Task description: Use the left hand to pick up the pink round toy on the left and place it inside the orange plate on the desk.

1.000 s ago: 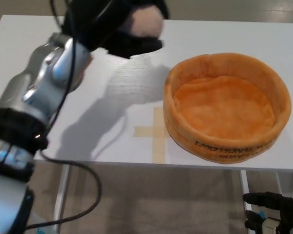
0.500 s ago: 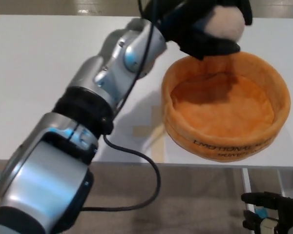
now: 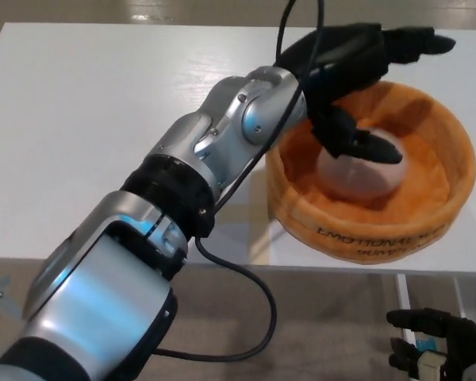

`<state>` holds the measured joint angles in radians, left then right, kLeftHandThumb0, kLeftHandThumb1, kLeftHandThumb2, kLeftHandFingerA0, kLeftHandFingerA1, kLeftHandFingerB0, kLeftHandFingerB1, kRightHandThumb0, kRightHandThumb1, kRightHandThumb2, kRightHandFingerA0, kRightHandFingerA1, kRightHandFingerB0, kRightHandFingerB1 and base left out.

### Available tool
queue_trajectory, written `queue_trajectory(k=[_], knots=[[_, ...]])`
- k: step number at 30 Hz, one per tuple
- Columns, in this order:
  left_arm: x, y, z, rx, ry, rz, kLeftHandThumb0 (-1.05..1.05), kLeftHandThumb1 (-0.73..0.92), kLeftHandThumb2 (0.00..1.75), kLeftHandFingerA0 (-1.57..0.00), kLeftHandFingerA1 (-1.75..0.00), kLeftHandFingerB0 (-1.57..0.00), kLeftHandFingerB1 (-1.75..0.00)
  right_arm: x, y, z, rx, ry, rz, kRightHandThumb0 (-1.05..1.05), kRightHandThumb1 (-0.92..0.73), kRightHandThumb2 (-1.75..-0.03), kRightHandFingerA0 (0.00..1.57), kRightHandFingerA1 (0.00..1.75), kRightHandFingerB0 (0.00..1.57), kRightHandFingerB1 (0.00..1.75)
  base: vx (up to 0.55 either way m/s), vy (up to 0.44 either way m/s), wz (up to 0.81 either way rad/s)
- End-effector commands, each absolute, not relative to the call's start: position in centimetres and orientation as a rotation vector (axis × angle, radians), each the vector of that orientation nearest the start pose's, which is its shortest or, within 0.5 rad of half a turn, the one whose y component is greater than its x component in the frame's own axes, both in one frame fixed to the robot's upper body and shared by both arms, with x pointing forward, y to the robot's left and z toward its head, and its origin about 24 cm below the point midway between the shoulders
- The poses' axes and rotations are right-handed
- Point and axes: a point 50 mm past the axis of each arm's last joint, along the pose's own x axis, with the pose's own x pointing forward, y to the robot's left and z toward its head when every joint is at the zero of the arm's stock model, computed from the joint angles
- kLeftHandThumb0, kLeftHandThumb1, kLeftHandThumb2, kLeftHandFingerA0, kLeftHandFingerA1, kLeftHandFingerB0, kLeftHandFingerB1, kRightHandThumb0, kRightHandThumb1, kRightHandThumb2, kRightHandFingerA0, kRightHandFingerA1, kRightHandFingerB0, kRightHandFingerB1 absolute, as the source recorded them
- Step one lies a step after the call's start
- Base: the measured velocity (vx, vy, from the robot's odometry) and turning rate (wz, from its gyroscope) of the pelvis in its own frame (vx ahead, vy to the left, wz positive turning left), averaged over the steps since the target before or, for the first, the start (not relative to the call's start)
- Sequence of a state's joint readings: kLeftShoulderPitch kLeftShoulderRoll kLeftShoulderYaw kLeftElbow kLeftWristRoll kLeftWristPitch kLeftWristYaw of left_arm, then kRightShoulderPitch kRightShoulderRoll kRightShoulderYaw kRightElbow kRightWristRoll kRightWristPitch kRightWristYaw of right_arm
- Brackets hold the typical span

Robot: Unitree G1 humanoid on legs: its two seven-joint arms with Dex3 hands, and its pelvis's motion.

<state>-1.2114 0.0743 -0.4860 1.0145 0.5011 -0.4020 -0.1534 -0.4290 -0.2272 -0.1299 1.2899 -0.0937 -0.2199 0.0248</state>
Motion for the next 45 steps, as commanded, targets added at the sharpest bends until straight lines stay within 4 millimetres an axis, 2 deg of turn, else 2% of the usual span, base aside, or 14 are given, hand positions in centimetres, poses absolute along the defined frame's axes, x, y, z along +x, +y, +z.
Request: queue_trajectory(k=[1,15,16,19,20,22,23,26,27,28,29,33,44,45], knots=[[38.6,-0.4,18.1,1.275,-0.357,-0.86,-0.93,0.52,0.96,0.0,0.0,0.0,-0.05,25.4,-22.8,-8.7,-0.214,0.67,-0.081,-0.2,-0.62,-0.58,0.79,0.55,0.69,0.5,0.0,0.0,0.0],[37.9,1.3,23.8,1.144,-0.593,-0.802,-0.92,0.55,0.95,0.0,-0.01,-0.17,-0.18,25.3,-22.4,-8.8,-0.211,0.673,-0.074,-0.2,-0.62,-0.58,0.78,0.56,0.68,0.5,0.0,0.0,0.0],[37.6,1.6,24.4,1.125,-0.619,-0.804,-0.97,0.61,0.66,0.0,-0.16,-0.1,-0.24,25.4,-22.4,-8.8,-0.212,0.671,-0.073,-0.2,-0.63,-0.58,0.78,0.56,0.68,0.51,0.0,0.0,0.0],[34.5,4.5,26.8,0.949,-0.789,-0.82,-0.8,0.46,0.86,-0.03,-0.16,-0.12,-0.29,25.5,-22.6,-8.6,-0.22,0.665,-0.076,-0.2,-0.63,-0.58,0.77,0.55,0.68,0.51,0.0,0.0,0.0],[33.6,5.6,27.0,0.894,-0.827,-0.83,-0.81,0.56,0.6,-0.05,-0.25,-0.16,-0.26,25.5,-22.7,-8.6,-0.221,0.667,-0.081,-0.2,-0.61,-0.58,0.8,0.56,0.69,0.5,0.0,0.0,0.0],[32.8,6.5,27.0,0.844,-0.854,-0.839,-0.81,0.56,0.6,-0.05,-0.25,-0.16,-0.26,25.5,-22.7,-8.6,-0.221,0.67,-0.088,-0.2,-0.61,-0.58,0.8,0.56,0.69,0.5,0.0,0.0,0.0],[31.4,8.1,26.5,0.809,-0.87,-0.847,-0.79,0.47,0.81,-0.06,-0.32,-0.12,-0.35,25.5,-22.8,-8.5,-0.226,0.67,-0.085,-0.2,-0.62,-0.58,0.8,0.56,0.69,0.5,0.0,0.0,0.0],[30.1,9.1,25.8,0.757,-0.873,-0.872,-0.96,0.48,0.56,-0.18,-0.44,-0.3,-0.34,25.4,-23.2,-8.5,-0.231,0.671,-0.086,-0.21,-0.61,-0.57,0.81,0.57,0.71,0.51,0.0,0.0,0.0],[28.6,10.9,24.4,0.698,-0.836,-0.912,-0.36,0.19,0.84,-0.03,-0.51,0.0,-0.46,25.3,-23.4,-8.5,-0.23,0.668,-0.086,-0.2,-0.62,-0.58,0.79,0.58,0.7,0.51,0.0,0.0,0.0],[28.1,11.4,24.1,0.682,-0.824,-0.925,-0.36,0.19,0.84,-0.03,-0.51,0.0,-0.46,25.3,-23.5,-8.5,-0.229,0.667,-0.086,-0.2,-0.62,-0.58,0.79,0.58,0.7,0.51,0.0,0.0,0.0],[27.3,12.4,23.0,0.664,-0.799,-0.938,-0.74,0.45,0.75,-0.13,-0.4,-0.18,-0.37,25.3,-23.4,-8.5,-0.231,0.666,-0.085,-0.2,-0.61,-0.57,0.8,0.57,0.7,0.51,0.0,0.0,0.0],[25.0,15.0,19.5,0.617,-0.701,-0.944,-0.73,0.6,0.59,-0.16,-0.33,-0.22,-0.29,25.4,-23.5,-8.4,-0.248,0.667,-0.081,-0.22,-0.6,-0.57,0.81,0.57,0.7,0.51,0.0,0.0,0.0],[22.0,17.8,15.2,0.404,-0.475,-0.944,-0.72,0.61,0.59,-0.32,-0.37,-0.32,-0.33,25.5,-23.1,-8.5,-0.253,0.667,-0.078,-0.22,-0.6,-0.57,0.82,0.57,0.7,0.51,0.0,0.0,0.0],[21.7,18.2,14.6,0.344,-0.414,-0.985,-0.74,0.6,0.62,-0.58,-0.48,-0.54,-0.41,25.5,-23.1,-8.5,-0.247,0.667,-0.08,-0.21,-0.61,-0.57,0.79,0.57,0.7,0.51,0.0,0.0,0.0]])
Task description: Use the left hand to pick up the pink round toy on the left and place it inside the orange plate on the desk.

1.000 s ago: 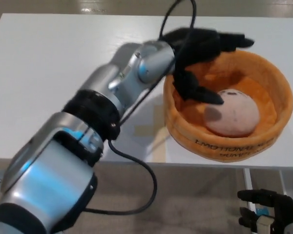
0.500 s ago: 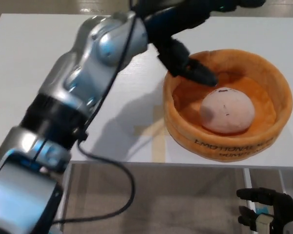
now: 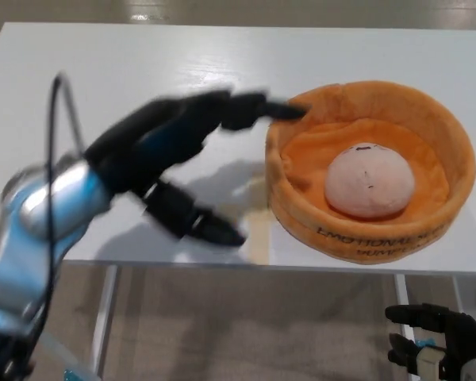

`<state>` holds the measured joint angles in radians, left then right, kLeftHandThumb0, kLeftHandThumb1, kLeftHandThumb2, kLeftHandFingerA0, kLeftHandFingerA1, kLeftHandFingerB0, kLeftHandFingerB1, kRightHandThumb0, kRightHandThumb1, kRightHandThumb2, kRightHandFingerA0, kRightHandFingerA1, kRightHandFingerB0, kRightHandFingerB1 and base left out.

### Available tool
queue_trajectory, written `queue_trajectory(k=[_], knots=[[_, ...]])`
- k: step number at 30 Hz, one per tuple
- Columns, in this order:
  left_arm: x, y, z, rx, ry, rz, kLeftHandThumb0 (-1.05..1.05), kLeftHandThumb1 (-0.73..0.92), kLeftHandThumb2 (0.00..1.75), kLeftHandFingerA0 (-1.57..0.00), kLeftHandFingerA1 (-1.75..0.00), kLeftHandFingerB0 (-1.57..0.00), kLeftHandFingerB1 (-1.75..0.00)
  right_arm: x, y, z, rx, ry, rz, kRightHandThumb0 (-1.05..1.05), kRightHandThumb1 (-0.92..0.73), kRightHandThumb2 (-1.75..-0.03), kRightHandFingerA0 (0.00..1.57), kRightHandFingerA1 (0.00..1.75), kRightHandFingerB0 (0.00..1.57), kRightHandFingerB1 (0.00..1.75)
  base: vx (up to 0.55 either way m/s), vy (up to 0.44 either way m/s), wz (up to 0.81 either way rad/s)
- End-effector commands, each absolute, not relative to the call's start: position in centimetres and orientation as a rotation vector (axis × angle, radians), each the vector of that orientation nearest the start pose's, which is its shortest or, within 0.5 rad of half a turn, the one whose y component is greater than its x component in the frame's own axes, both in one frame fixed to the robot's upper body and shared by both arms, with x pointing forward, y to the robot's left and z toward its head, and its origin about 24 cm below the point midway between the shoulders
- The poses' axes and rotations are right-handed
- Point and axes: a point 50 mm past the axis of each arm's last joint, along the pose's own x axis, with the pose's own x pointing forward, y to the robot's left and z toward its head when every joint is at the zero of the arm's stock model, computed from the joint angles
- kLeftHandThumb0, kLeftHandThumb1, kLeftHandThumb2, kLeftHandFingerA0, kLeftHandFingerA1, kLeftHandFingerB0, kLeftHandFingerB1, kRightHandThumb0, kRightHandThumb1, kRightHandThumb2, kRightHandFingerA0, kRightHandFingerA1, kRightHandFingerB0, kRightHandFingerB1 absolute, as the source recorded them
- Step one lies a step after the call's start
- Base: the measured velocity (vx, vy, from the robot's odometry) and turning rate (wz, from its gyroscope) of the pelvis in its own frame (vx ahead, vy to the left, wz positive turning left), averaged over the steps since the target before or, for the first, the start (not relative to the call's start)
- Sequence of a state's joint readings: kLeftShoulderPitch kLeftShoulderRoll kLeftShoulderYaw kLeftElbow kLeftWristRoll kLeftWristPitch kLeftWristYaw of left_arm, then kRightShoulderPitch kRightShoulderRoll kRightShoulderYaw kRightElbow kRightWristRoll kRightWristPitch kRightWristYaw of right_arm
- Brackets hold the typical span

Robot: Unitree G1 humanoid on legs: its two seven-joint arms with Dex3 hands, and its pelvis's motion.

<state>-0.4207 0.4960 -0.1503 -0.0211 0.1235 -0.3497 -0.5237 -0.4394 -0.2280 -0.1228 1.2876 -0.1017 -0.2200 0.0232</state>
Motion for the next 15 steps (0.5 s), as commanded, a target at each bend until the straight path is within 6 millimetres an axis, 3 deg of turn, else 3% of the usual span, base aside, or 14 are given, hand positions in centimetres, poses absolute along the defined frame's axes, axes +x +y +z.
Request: queue_trajectory(k=[1,2,4,8,9,12,15], knots=[[21.4,18.4,14.3,0.301,-0.373,-1.017,-0.74,0.6,0.62,-0.58,-0.48,-0.54,-0.41,25.5,-23.1,-8.5,-0.242,0.667,-0.081,-0.21,-0.61,-0.57,0.79,0.57,0.7,0.51,0.0,0.0,0.0],[21.1,18.7,13.3,0.218,-0.286,-1.056,-0.69,0.59,0.61,-0.74,-0.52,-0.69,-0.46,25.4,-23.2,-8.5,-0.243,0.666,-0.082,-0.21,-0.61,-0.58,0.79,0.56,0.69,0.51,0.0,0.0,0.0],[20.7,19.1,11.8,0.149,-0.183,-1.091,-0.69,0.66,0.6,-0.77,-0.51,-0.71,-0.48,25.3,-23.3,-8.5,-0.249,0.665,-0.083,-0.22,-0.61,-0.57,0.8,0.56,0.7,0.51,0.0,0.0,0.0],[20.4,19.4,10.2,0.194,-0.132,-1.092,-0.71,0.71,0.62,-0.8,-0.51,-0.75,-0.5,25.3,-23.4,-8.5,-0.259,0.664,-0.087,-0.22,-0.61,-0.57,0.81,0.56,0.7,0.51,0.0,0.0,0.0],[20.3,19.5,9.4,0.204,-0.121,-1.077,-0.72,0.74,0.63,-0.88,-0.53,-0.79,-0.51,25.3,-23.5,-8.5,-0.258,0.666,-0.086,-0.22,-0.61,-0.57,0.81,0.56,0.69,0.51,0.0,0.0,0.0],[20.1,20.0,7.0,0.193,-0.03,-1.014,-0.67,0.76,0.63,-0.87,-0.53,-0.78,-0.51,25.4,-23.4,-8.5,-0.258,0.668,-0.085,-0.23,-0.6,-0.57,0.82,0.56,0.7,0.51,0.0,0.0,0.0],[20.0,20.3,5.7,0.193,0.016,-0.977,-0.64,0.77,0.63,-0.87,-0.53,-0.78,-0.5,25.4,-23.3,-8.5,-0.256,0.67,-0.084,-0.23,-0.6,-0.57,0.81,0.56,0.7,0.51,0.0,0.0,0.0]])
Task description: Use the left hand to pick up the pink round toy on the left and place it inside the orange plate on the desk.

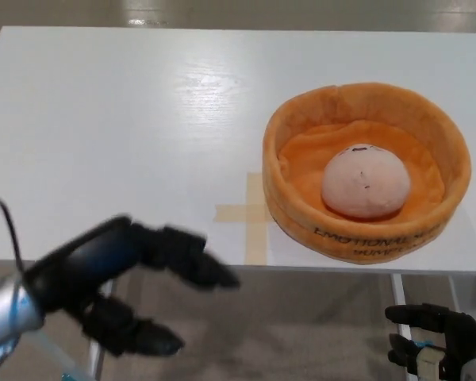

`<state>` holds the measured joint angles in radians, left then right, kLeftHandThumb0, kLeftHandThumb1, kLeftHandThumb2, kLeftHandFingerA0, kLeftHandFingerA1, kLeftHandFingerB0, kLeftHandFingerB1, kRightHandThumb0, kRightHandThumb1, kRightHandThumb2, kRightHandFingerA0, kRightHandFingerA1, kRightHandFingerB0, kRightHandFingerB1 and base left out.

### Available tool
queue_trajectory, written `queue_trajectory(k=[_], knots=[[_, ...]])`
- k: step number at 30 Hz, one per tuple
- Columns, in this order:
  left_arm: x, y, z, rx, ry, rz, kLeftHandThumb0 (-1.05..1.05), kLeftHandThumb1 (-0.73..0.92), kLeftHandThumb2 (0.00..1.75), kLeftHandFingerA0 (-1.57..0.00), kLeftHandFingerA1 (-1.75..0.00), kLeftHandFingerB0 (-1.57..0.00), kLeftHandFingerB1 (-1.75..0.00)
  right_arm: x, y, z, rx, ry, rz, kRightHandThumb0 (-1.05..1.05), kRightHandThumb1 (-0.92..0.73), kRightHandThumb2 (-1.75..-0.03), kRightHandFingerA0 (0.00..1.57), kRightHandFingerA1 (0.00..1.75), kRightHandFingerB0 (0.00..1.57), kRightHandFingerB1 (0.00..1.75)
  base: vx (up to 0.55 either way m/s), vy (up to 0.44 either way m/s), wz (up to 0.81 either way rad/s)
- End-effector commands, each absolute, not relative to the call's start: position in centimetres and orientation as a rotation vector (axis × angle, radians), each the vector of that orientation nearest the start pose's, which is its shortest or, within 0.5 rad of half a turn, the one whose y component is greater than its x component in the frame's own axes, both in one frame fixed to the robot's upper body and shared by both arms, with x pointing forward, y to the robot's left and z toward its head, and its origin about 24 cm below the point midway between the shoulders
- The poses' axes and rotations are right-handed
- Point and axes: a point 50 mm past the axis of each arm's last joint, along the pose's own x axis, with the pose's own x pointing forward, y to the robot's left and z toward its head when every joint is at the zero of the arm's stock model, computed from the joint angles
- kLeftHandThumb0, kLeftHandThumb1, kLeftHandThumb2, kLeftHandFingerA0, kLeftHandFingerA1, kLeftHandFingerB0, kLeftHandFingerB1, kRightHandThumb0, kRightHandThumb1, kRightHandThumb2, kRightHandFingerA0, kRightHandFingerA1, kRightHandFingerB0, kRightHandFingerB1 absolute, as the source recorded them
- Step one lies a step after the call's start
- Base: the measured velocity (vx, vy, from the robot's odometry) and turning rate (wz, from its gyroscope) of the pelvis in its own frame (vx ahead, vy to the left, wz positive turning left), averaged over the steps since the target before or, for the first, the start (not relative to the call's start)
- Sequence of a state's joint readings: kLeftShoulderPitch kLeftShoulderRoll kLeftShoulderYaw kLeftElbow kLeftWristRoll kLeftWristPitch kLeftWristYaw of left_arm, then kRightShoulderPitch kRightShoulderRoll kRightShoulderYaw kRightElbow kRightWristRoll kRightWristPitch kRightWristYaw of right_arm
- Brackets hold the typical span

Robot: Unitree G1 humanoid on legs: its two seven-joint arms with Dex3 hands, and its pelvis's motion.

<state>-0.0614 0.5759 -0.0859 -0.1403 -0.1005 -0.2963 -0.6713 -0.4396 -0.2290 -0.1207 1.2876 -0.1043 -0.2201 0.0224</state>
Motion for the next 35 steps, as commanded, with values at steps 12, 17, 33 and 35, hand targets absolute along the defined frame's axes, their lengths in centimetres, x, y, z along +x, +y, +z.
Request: queue_trajectory(k=[12,17,33,35], knots=[[21.1,21.8,-3.8,0.324,0.262,-0.557,-0.66,0.77,0.63,-1.01,-0.65,-0.76,-0.49,25.2,-23.5,-8.6,-0.242,0.672,-0.091,-0.21,-0.61,-0.57,0.8,0.57,0.69,0.51,0.0,0.0,0.0],[21.9,21.9,-5.6,0.416,0.327,-0.446,-0.6,0.7,0.61,-0.91,-0.7,-0.83,-0.52,25.0,-23.3,-8.7,-0.238,0.672,-0.085,-0.21,-0.62,-0.58,0.78,0.56,0.69,0.51,0.0,0.0,0.0],[25.0,23.9,-7.4,0.714,0.529,-0.117,-0.62,0.6,0.62,-0.36,-0.4,-0.47,-0.38,24.8,-23.3,-8.9,-0.249,0.675,-0.087,-0.21,-0.62,-0.58,0.79,0.55,0.69,0.51,0.0,0.0,0.0],[25.0,24.2,-7.6,0.717,0.576,-0.15,-0.66,0.56,0.83,-0.16,-0.43,-0.26,-0.42,24.8,-23.3,-8.9,-0.252,0.673,-0.086,-0.22,-0.61,-0.57,0.81,0.56,0.7,0.51,0.0,0.0,0.0]])
